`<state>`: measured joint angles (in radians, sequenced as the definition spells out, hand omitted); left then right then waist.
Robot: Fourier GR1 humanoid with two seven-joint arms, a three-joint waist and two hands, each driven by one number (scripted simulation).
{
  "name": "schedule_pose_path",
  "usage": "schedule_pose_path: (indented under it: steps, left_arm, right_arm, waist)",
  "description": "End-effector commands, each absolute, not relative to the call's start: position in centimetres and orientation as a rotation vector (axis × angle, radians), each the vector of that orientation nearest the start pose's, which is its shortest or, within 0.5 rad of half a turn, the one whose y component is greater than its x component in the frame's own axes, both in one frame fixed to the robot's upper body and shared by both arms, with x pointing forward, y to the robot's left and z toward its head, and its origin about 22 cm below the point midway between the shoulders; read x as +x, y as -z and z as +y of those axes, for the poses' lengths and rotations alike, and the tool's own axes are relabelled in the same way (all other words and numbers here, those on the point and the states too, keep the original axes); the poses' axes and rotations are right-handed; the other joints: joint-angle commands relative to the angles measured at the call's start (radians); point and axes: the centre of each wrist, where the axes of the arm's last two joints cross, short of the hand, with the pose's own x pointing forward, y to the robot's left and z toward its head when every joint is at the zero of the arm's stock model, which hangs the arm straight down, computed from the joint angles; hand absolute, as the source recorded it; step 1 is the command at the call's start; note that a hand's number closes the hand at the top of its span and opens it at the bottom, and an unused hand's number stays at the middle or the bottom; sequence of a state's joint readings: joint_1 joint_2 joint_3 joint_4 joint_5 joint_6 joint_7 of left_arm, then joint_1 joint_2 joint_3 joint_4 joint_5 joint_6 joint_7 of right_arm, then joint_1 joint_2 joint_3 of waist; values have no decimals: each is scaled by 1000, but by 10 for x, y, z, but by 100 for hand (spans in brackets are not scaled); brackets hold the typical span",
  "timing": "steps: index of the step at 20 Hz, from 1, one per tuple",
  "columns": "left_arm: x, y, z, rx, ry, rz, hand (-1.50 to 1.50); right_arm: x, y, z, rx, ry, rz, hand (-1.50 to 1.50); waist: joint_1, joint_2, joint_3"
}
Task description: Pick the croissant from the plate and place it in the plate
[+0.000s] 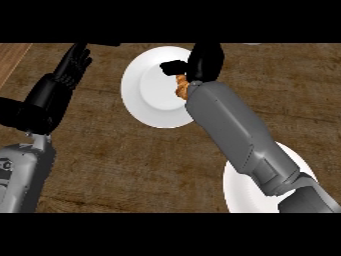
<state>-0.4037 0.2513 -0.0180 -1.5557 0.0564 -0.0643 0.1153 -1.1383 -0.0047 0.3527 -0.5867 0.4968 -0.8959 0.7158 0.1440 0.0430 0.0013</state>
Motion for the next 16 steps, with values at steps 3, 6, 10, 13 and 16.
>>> schedule_pose_path:
  steps: [3,6,10,13,16]
  left_arm:
    - [328,-122,252,41,318,-1787,0]
    - [327,-114,253,67,289,-1783,0]
    - [312,-104,267,83,268,-1776,0]
    - [309,-93,276,121,256,-1749,0]
    - [301,-108,277,143,242,-1752,0]
  right_arm:
    - [418,-120,-36,-799,158,-1537,-150]
    - [412,-106,-41,-793,250,-1557,-150]
    - [404,-95,-42,-751,276,-1544,-150]
    - [390,-79,-50,-719,293,-1583,-150]
    - [369,-61,-57,-687,258,-1613,-150]
  waist:
    - [-31,-10,0]
    - [-56,-17,0]
    - [-83,-31,-1]
    - [-117,-36,-1]
    - [-139,-45,-1]
